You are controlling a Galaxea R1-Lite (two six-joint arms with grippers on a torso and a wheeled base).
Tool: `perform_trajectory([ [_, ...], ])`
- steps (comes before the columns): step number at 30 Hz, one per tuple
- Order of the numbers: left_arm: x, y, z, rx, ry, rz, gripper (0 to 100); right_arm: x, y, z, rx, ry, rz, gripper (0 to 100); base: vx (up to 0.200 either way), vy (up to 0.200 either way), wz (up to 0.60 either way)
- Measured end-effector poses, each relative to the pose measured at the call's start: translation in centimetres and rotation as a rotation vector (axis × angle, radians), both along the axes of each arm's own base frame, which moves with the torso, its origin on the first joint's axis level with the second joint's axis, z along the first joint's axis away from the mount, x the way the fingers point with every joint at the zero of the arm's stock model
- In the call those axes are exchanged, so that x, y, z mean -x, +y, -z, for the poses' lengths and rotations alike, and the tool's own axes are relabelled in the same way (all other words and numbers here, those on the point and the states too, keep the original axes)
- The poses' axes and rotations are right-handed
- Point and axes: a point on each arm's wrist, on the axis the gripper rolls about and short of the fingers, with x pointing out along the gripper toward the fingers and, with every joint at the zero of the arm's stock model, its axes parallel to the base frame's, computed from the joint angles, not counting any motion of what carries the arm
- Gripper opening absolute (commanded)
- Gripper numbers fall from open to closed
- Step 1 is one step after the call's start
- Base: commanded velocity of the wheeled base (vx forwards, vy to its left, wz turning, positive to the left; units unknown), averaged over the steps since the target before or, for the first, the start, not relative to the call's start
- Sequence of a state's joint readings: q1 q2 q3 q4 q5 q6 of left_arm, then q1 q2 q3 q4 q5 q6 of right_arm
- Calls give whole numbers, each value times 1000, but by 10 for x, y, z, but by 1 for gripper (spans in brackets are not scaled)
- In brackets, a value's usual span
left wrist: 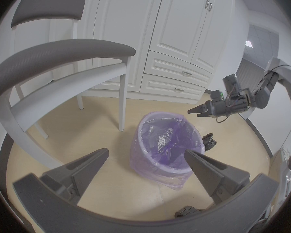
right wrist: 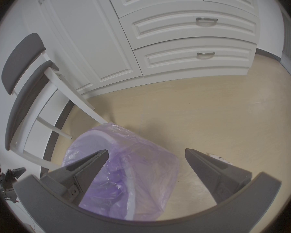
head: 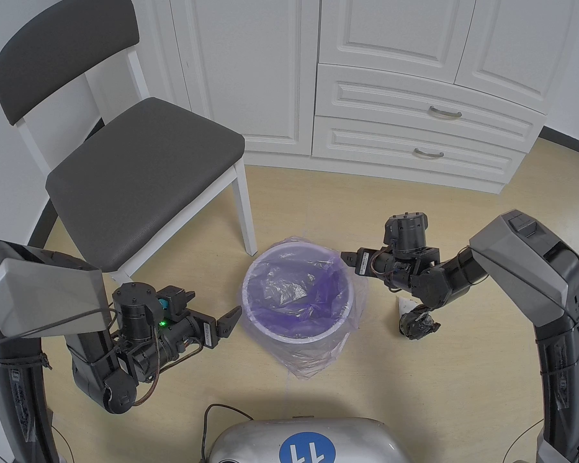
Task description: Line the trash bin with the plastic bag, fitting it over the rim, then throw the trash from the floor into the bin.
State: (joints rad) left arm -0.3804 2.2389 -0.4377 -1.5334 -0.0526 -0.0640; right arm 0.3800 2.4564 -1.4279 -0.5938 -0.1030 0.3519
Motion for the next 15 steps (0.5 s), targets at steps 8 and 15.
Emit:
perform_trajectory([
  [8, 6, 4, -13, 10, -24, -2, 100, -17, 8, 21, -66, 8, 33, 100, 0, 0, 0],
  [15, 7, 5, -16, 12, -32, -2, 100, -27, 6, 30, -65, -4, 64, 100, 0, 0, 0],
])
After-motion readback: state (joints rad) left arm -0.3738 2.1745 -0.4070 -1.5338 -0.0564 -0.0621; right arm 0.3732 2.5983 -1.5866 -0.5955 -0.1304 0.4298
